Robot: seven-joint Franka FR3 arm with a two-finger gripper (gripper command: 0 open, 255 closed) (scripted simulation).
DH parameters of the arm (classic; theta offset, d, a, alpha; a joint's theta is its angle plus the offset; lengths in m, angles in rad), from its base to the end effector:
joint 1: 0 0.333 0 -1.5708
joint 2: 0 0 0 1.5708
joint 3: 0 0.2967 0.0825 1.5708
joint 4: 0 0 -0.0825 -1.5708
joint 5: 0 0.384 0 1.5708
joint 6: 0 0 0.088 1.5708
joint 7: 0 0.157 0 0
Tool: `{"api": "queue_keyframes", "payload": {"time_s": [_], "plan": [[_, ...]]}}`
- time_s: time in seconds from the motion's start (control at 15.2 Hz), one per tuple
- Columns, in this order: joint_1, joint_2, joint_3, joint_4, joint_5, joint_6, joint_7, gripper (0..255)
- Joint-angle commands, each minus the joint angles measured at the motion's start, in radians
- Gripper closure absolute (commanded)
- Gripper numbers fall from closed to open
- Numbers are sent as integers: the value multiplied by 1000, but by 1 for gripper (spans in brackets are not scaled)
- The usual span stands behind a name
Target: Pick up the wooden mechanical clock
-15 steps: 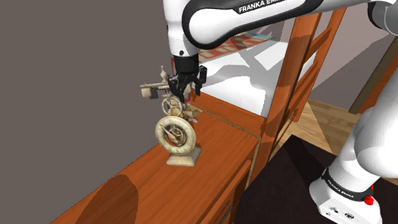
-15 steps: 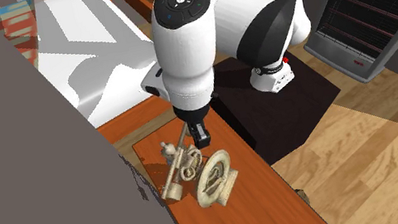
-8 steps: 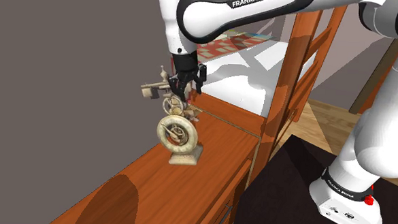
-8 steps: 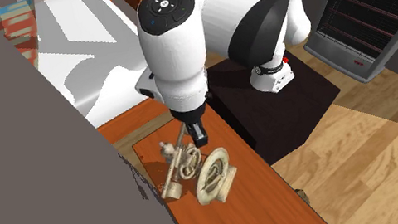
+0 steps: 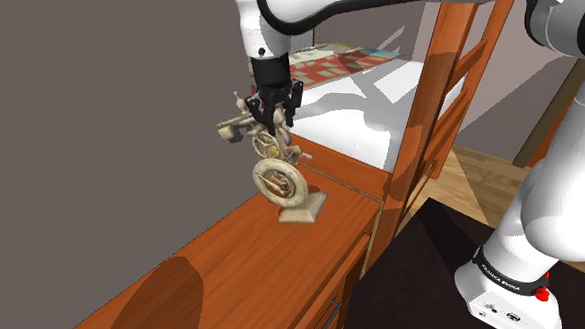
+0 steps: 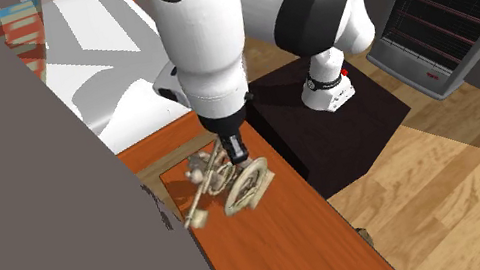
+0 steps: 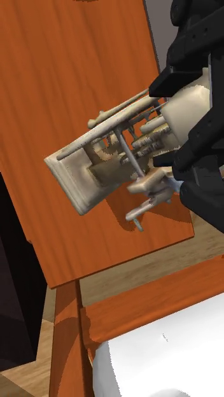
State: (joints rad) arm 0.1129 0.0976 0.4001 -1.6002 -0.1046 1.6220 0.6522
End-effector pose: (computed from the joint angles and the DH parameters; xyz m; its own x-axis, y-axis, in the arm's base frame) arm 0.5141 0.2631 0.4948 0.9913 -0.1310 -0.0142 -0.1291 -0.9872 0.0937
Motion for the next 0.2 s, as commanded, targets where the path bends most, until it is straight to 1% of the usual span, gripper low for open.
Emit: {"api": "queue_keyframes", "payload": {"time_s": [0.0, 0.13], "plan": [[1, 0, 0, 29, 0, -27, -2, 255], [1, 0, 0, 31, 0, -29, -2, 255]]}}
